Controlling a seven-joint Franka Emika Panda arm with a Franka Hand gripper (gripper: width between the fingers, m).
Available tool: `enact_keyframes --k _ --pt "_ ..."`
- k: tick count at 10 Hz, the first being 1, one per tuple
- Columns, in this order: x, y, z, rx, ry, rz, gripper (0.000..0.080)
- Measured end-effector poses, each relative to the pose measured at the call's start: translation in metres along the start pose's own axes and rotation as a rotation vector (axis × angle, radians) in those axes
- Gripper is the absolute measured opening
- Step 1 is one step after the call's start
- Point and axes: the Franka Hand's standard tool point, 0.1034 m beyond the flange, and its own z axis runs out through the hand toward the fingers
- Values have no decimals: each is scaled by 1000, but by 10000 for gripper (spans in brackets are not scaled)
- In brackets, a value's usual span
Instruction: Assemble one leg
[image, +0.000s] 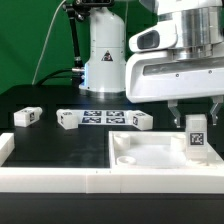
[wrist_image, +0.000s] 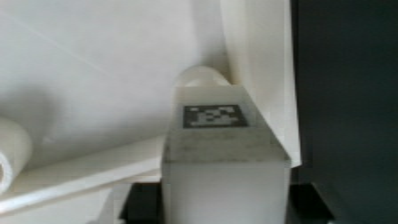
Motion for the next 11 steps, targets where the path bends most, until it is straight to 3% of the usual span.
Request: enact_keyframes --k 7,9,10,11 --pt "3 7 1 4 8 761 291" --pt "3 8 1 5 4 843 291" --pt "3 8 2 5 3 787 367" --pt "2 7 2 6 2 776 367"
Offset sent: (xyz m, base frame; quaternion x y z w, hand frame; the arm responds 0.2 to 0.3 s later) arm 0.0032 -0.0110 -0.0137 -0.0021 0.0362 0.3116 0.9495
